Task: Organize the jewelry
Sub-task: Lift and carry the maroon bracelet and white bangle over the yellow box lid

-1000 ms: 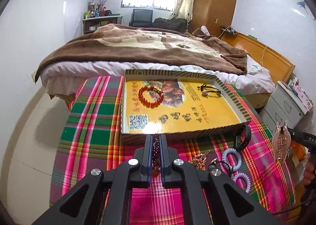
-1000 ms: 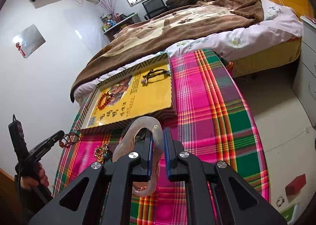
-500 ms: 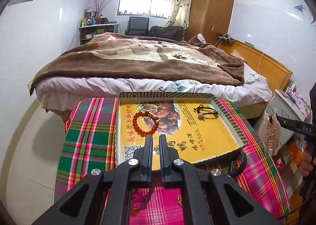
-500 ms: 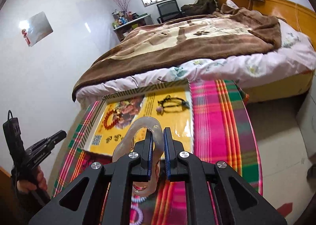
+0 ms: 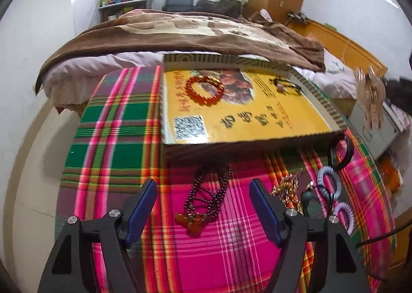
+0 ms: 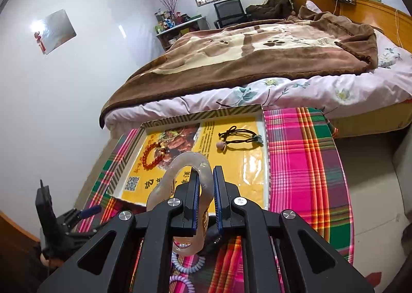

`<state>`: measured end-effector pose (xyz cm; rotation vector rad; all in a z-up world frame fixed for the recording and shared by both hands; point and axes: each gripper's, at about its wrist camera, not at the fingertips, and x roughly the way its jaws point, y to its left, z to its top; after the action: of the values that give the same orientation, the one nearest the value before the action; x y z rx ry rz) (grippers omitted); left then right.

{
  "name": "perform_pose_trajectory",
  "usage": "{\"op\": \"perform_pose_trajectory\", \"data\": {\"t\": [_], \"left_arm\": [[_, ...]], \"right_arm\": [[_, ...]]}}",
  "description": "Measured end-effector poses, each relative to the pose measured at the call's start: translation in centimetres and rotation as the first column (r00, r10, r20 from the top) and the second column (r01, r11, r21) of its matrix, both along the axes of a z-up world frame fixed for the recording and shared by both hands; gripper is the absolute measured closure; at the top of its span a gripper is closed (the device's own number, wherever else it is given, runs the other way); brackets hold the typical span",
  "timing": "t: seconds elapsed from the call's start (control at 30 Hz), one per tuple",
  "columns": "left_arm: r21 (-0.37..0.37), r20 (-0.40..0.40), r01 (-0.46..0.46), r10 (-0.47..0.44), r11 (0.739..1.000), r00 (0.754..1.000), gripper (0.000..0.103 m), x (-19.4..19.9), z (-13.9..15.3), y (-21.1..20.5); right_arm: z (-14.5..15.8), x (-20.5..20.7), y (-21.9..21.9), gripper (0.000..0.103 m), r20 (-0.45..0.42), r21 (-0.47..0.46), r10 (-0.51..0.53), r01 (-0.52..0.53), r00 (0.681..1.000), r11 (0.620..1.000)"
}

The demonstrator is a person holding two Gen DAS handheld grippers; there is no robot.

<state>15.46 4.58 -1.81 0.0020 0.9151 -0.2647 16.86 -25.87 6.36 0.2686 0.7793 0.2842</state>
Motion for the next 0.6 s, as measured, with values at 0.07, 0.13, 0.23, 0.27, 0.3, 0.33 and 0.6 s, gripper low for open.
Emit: {"op": "perform_pose_trajectory", "data": {"t": [0.07,0.13,0.23,0.27,0.3,0.33,0.6], "left_arm": [[0.029,-0.021,0.016,-0.015,0.999,1.000,0.030,0.4,-0.7,-0.7],[0.063,-0.054,0.002,0.001,0.998,0.999,0.030,1.0,-1.8,-1.0],[0.096,-0.034,-0.013,0.016,0.995,0.999,0.032,1.0,-2.3,-1.5],[0.121,-0.026,-0.013,0.016,0.993,1.000,0.035,0.8,-2.3,-1.8],[0.116,-0.020,0.001,0.001,0.993,1.000,0.048,0.7,-2.2,-1.9],[0.120,-0.015,0.004,-0.002,0.993,1.000,0.071,0.7,-2.1,-1.9],[0.078,-0.002,-0.003,0.003,0.997,1.000,0.097,0.3,-0.8,-1.0]], "right_arm": [[0.1,0.0,0.0,0.093,0.001,0.005,-0.001,0.001,1.000,1.000],[0.2,0.0,0.1,0.093,0.004,0.008,-0.002,0.002,1.000,1.000],[0.3,-0.1,0.1,0.093,0.006,0.005,-0.001,0.001,1.000,1.000],[0.4,-0.2,0.1,0.093,0.008,0.002,-0.001,0.001,1.000,1.000],[0.4,-0.2,0.1,0.093,0.009,0.000,-0.001,0.001,1.000,1.000],[0.5,-0.1,0.1,0.093,0.011,-0.001,-0.001,0.001,1.000,1.000],[0.8,-0.1,0.2,0.093,0.019,-0.001,-0.002,0.002,1.000,1.000]]}}
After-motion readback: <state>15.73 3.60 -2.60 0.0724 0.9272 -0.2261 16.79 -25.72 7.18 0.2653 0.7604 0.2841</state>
